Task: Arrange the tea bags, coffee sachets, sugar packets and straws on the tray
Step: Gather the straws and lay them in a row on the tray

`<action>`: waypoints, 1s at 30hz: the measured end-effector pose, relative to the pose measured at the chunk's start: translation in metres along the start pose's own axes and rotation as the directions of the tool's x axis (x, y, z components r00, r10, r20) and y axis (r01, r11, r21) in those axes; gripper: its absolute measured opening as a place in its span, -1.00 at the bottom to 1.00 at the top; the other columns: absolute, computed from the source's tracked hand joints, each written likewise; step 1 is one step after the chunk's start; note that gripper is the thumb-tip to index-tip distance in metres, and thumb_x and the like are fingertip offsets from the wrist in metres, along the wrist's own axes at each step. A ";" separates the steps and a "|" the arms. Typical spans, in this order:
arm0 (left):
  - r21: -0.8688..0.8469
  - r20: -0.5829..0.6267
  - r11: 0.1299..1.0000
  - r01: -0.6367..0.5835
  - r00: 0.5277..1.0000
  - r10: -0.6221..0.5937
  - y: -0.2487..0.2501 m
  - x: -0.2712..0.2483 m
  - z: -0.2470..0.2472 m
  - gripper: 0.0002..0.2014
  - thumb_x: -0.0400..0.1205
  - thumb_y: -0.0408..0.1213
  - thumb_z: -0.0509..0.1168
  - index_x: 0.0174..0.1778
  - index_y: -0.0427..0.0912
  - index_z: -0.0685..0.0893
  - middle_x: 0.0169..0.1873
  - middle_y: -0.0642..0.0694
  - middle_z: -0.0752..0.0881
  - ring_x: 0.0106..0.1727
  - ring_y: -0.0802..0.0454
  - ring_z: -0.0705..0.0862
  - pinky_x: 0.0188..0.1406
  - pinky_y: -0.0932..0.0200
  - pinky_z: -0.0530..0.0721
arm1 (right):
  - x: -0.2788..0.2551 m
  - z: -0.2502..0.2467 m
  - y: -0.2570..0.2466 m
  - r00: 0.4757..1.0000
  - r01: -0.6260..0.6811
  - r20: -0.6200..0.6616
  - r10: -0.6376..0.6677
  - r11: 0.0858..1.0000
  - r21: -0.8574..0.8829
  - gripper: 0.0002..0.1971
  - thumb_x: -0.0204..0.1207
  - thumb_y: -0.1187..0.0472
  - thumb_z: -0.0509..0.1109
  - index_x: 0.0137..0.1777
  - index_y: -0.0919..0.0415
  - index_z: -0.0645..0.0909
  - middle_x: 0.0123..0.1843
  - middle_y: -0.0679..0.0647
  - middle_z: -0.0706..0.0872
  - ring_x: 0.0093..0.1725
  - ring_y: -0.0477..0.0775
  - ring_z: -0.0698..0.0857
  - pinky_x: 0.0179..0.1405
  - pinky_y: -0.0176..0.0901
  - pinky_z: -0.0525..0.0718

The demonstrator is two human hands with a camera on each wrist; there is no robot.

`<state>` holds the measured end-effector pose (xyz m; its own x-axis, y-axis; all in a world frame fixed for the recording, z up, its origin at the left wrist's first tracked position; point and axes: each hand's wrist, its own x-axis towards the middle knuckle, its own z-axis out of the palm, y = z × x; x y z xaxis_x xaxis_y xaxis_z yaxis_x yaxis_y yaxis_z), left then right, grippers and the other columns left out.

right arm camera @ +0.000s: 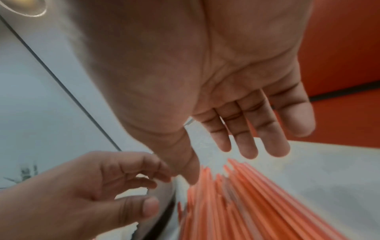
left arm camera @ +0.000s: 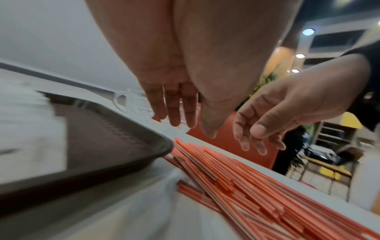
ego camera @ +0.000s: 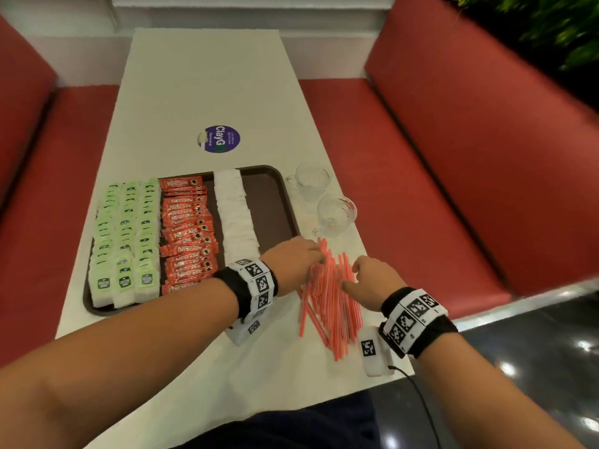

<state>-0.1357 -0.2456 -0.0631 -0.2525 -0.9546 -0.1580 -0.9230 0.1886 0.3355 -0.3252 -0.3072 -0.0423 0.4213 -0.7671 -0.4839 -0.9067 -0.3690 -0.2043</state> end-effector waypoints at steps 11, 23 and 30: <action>0.238 0.411 0.929 -0.283 0.896 0.167 0.040 0.063 0.009 -0.34 0.64 -0.44 0.25 0.68 0.03 0.31 0.69 -0.10 0.26 0.65 -0.14 0.25 0.63 -0.05 0.26 | -0.029 0.047 0.010 0.985 -0.154 0.083 0.149 0.986 0.059 -0.05 0.18 -0.37 0.61 0.44 0.18 0.40 0.35 0.17 0.51 0.21 0.17 0.63 0.17 0.01 0.69; 0.212 0.288 0.971 -0.114 0.956 0.049 0.020 0.031 0.028 -0.61 0.76 -0.12 0.13 0.53 0.06 0.47 0.46 -0.11 0.41 0.33 -0.11 0.41 0.36 -0.03 0.50 | -0.018 0.055 -0.003 0.994 -0.112 0.012 0.112 0.993 0.045 -0.19 0.38 -0.15 0.61 0.47 0.24 0.32 0.37 0.20 0.46 0.31 0.23 0.58 0.24 0.02 0.62; 0.259 0.212 0.962 -0.092 0.977 0.036 0.023 0.002 0.044 -0.56 0.74 0.04 0.14 0.51 -0.04 0.47 0.39 -0.14 0.47 0.31 -0.16 0.48 0.36 -0.04 0.51 | -0.014 0.042 0.004 0.999 -0.004 0.040 0.007 0.998 -0.061 -0.44 0.30 0.05 0.69 0.21 0.20 0.55 0.13 0.13 0.68 0.07 0.14 0.68 -0.05 -0.11 0.62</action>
<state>-0.1698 -0.2327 -0.0969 -0.3414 -0.8767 -0.3388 -0.9395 0.3284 0.0970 -0.3358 -0.2755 -0.0719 0.4138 -0.7479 -0.5189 -0.9055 -0.3972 -0.1496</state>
